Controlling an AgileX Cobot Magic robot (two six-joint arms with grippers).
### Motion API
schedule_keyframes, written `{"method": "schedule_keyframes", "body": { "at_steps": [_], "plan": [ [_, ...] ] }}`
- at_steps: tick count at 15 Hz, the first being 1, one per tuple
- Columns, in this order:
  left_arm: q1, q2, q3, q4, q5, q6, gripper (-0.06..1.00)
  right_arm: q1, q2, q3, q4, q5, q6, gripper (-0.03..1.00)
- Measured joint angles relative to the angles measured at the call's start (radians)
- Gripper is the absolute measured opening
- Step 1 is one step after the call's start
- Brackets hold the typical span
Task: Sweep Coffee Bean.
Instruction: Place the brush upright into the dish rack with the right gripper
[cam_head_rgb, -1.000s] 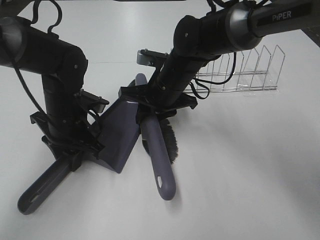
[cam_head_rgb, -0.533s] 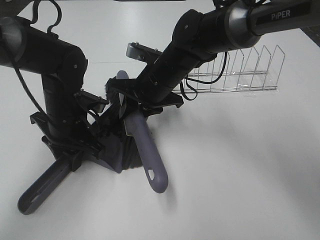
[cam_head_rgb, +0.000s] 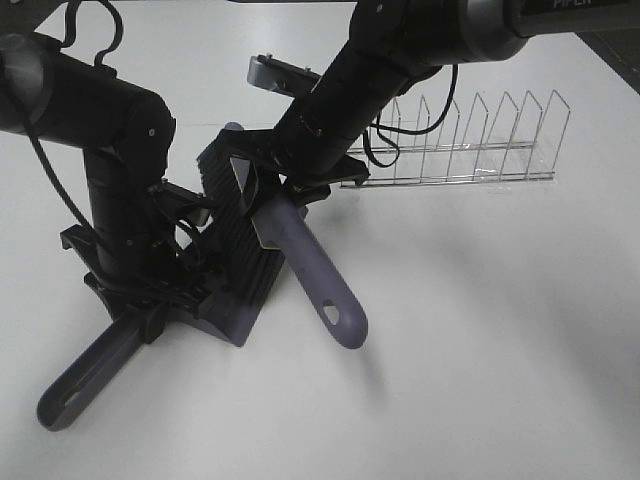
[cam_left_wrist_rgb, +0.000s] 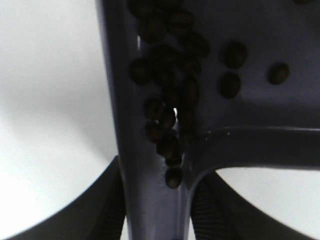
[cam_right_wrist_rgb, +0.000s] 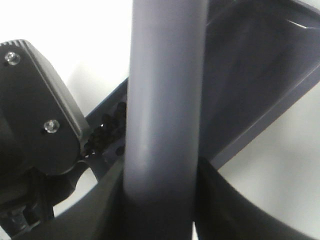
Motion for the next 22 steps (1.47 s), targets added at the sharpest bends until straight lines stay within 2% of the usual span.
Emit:
{"method": "schedule_keyframes", "body": {
  "at_steps": [2, 3, 8, 11, 13, 15, 16, 17, 20, 22],
  "plan": [
    [0.000, 0.000, 0.000, -0.001, 0.000, 0.000, 0.34, 0.000, 0.000, -0.063, -0.060, 0.077, -0.001, 0.31],
    [0.000, 0.000, 0.000, -0.001, 0.000, -0.019, 0.34, 0.000, 0.000, -0.136, -0.123, 0.149, 0.004, 0.31],
    [0.000, -0.018, 0.007, -0.008, -0.005, -0.077, 0.34, 0.000, -0.094, -0.194, -0.281, 0.172, 0.068, 0.31],
    [0.012, -0.047, 0.011, -0.033, -0.017, -0.115, 0.34, 0.000, -0.192, -0.196, -0.448, 0.238, 0.154, 0.31],
    [0.060, -0.067, 0.011, -0.051, -0.009, -0.128, 0.34, 0.000, -0.235, -0.196, -0.532, 0.309, 0.186, 0.31],
    [0.107, -0.072, 0.012, -0.065, 0.016, -0.132, 0.34, 0.000, -0.262, -0.196, -0.580, 0.356, 0.191, 0.31],
    [0.162, -0.072, 0.016, -0.077, 0.058, -0.133, 0.34, 0.000, -0.271, -0.196, -0.622, 0.405, 0.199, 0.31],
    [0.183, -0.072, 0.018, -0.082, 0.071, -0.133, 0.34, 0.000, -0.271, -0.196, -0.634, 0.407, 0.205, 0.31],
    [0.202, -0.072, 0.018, -0.109, 0.070, -0.133, 0.34, 0.000, -0.286, -0.172, -0.638, 0.409, 0.228, 0.31],
    [0.202, -0.072, 0.018, -0.133, 0.059, -0.133, 0.34, -0.002, -0.337, -0.087, -0.662, 0.409, 0.246, 0.31]
  ]
}}
